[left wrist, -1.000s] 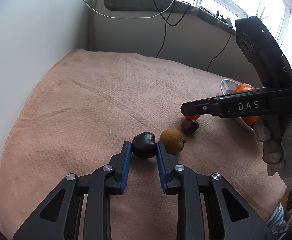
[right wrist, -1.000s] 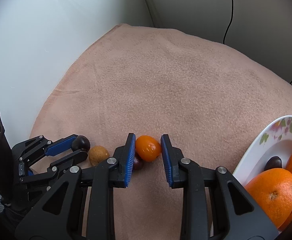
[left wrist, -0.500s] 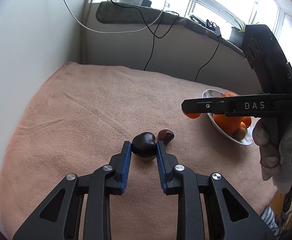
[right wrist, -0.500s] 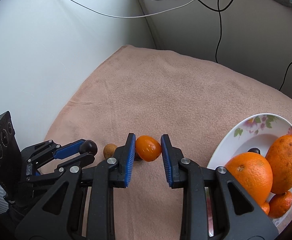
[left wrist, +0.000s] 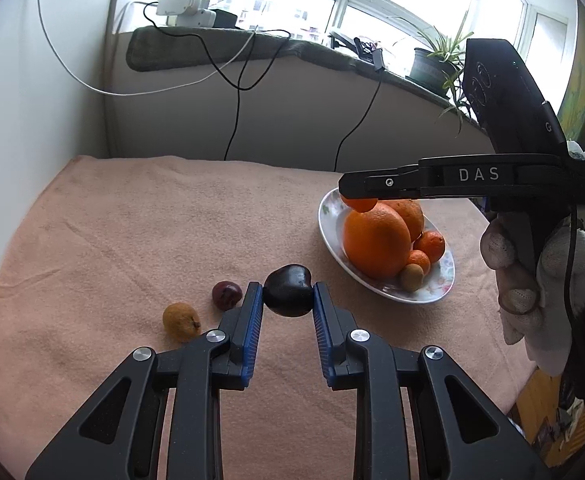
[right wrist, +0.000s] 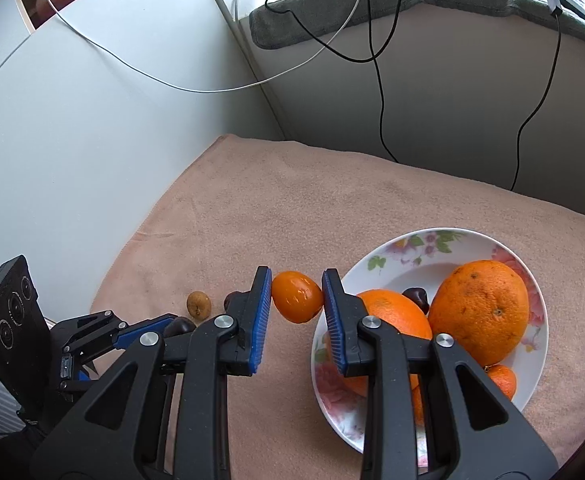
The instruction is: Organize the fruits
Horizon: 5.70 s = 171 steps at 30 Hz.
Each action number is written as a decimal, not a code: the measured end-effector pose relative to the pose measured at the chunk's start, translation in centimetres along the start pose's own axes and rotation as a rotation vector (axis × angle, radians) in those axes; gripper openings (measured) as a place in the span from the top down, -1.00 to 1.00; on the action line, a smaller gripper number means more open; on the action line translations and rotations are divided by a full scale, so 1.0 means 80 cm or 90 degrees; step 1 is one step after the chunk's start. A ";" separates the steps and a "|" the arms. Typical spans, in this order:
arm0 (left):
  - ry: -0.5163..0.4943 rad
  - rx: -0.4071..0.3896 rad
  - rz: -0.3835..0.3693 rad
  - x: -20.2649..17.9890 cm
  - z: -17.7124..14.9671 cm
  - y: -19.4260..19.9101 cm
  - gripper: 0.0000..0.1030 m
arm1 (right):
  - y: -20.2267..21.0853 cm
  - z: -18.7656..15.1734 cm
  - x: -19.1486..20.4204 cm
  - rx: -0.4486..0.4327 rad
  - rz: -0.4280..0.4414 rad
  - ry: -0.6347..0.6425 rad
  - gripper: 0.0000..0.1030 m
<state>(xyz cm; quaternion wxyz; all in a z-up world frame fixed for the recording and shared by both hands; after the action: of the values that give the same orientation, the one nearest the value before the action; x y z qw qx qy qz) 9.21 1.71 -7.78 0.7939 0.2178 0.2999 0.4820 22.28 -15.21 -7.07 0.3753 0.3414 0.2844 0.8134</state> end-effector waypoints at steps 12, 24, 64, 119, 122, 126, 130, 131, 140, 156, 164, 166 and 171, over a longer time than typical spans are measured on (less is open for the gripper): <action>-0.043 0.001 -0.050 -0.075 0.018 -0.022 0.54 | 0.032 0.002 -0.045 -0.026 -0.011 -0.022 0.47; -0.062 0.016 -0.086 -0.128 0.032 -0.057 0.54 | 0.027 0.010 -0.090 -0.020 0.001 -0.055 0.47; -0.070 0.010 -0.060 -0.144 0.050 -0.074 -0.47 | 0.023 0.023 -0.099 -0.048 0.006 -0.072 -0.66; -0.040 -0.031 0.001 -0.120 0.026 -0.026 -0.55 | 0.098 -0.040 -0.074 -0.156 -0.103 -0.060 -0.67; -0.035 -0.037 0.013 -0.114 0.022 -0.021 -0.55 | 0.108 -0.050 -0.066 -0.170 -0.102 -0.049 -0.67; -0.030 -0.045 0.030 -0.106 0.020 -0.014 -0.55 | 0.121 -0.062 -0.055 -0.187 -0.105 -0.043 -0.67; -0.026 -0.049 0.043 -0.098 0.018 -0.008 -0.55 | 0.133 -0.074 -0.051 -0.205 -0.104 -0.050 -0.67; -0.024 -0.049 0.046 -0.096 0.016 -0.007 -0.55 | 0.135 -0.077 -0.050 -0.208 -0.103 -0.053 -0.67; 0.011 -0.038 0.083 -0.053 -0.011 0.009 -0.55 | 0.148 -0.097 -0.030 -0.219 -0.086 -0.044 -0.67; 0.105 -0.034 0.131 0.033 -0.060 0.044 -0.55 | 0.089 -0.099 0.044 -0.150 -0.003 0.027 -0.67; 0.125 -0.027 0.094 0.057 -0.062 0.036 -0.39 | 0.040 -0.090 0.087 -0.105 0.006 0.070 -0.60; 0.129 -0.025 0.091 0.064 -0.063 0.034 -0.38 | 0.028 -0.089 0.093 -0.093 0.009 0.073 -0.51; 0.134 -0.027 0.083 0.077 -0.061 0.033 -0.37 | 0.000 -0.083 0.104 -0.067 -0.002 0.077 -0.38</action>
<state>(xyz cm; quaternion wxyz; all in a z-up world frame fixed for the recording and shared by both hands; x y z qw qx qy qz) 6.39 8.71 -11.25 0.7294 0.1680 0.3568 0.5591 13.12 -9.87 -8.26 0.3763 0.2710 0.2637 0.8459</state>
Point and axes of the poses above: each gripper's, at about its wrist camera, not at the fingertips, and y roughly against the way its jaws point, x to its left, z to its top, the point moved 2 cm from there along -y, roughly the way its jaws point, and after that the axes turned 2 degrees about -z, right-handed, at the moved point
